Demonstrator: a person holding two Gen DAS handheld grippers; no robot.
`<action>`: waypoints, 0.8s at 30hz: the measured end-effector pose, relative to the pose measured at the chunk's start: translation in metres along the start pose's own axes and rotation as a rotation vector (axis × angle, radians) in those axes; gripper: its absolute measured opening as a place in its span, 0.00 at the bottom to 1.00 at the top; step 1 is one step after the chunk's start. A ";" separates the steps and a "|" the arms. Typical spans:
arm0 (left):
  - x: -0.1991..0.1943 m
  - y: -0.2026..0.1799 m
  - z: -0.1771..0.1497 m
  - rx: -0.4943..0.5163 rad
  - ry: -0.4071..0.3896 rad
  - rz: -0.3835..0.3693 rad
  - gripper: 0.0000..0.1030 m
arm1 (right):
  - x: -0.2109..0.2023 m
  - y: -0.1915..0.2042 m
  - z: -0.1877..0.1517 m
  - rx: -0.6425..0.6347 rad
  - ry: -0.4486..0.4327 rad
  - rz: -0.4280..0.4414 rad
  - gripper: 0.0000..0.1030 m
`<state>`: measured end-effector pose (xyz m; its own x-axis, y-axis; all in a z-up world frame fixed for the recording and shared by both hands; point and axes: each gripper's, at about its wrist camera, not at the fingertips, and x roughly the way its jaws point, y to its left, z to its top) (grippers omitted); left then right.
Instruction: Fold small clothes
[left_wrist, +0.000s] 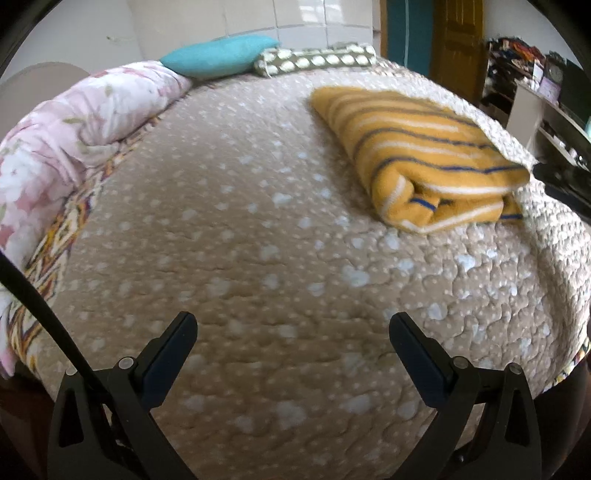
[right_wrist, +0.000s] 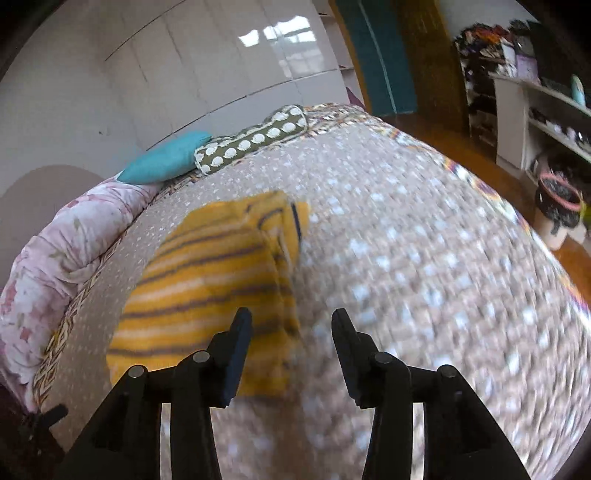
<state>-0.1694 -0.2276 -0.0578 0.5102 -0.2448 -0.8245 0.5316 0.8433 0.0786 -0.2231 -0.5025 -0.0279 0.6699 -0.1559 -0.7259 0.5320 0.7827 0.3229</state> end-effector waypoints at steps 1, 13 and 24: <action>0.006 -0.003 0.000 0.007 0.016 0.003 1.00 | -0.002 -0.003 -0.005 0.005 -0.001 -0.002 0.47; 0.030 -0.001 -0.001 -0.055 0.078 -0.054 1.00 | -0.014 -0.024 -0.043 0.084 -0.015 0.003 0.48; 0.023 0.011 -0.009 -0.103 0.025 -0.092 1.00 | -0.032 0.008 -0.060 0.006 -0.007 -0.020 0.54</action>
<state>-0.1579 -0.2201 -0.0805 0.4447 -0.3126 -0.8394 0.5028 0.8627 -0.0549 -0.2711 -0.4550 -0.0379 0.6627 -0.1756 -0.7280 0.5485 0.7757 0.3121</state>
